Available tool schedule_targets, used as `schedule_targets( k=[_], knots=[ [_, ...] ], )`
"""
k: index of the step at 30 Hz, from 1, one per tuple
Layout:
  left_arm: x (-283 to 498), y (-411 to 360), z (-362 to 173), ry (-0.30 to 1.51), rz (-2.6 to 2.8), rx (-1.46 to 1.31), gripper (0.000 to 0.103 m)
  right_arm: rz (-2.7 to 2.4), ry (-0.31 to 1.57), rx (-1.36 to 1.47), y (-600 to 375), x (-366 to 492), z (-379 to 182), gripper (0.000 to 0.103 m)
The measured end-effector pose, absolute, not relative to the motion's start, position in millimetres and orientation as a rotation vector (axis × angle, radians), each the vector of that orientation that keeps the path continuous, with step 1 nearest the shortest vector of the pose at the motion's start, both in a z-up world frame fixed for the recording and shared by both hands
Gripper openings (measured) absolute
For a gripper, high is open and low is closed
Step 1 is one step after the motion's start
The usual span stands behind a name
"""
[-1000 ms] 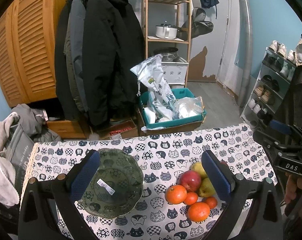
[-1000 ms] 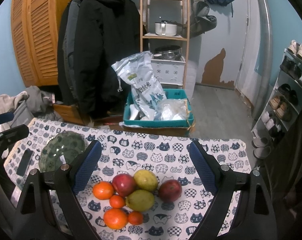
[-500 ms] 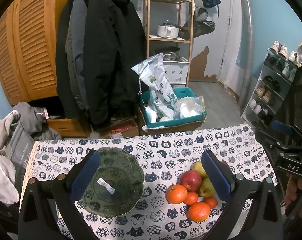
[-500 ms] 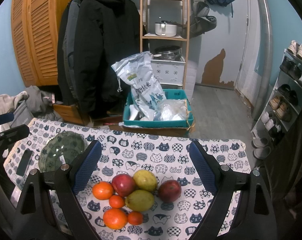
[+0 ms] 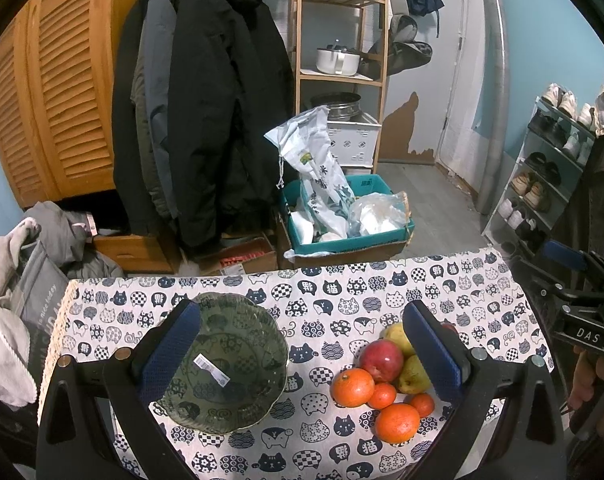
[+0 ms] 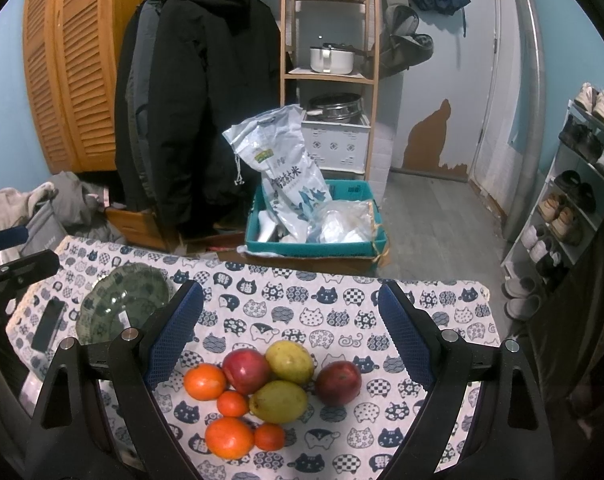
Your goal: Organize fruits
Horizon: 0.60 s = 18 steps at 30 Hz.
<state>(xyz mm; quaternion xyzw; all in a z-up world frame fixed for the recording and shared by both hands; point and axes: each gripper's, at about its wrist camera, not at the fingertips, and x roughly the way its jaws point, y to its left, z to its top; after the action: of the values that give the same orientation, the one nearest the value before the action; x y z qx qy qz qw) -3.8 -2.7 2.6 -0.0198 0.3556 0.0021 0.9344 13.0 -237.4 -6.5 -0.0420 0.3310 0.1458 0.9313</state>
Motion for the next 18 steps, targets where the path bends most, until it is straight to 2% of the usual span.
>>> schedule_targets(
  k=[18],
  knots=[
    [-4.4, -0.9, 2.4, 0.73, 0.004, -0.046, 0.102, 0.292, 0.674, -0.096, -240.0, 16.2, -4.3, 0.088]
  ],
)
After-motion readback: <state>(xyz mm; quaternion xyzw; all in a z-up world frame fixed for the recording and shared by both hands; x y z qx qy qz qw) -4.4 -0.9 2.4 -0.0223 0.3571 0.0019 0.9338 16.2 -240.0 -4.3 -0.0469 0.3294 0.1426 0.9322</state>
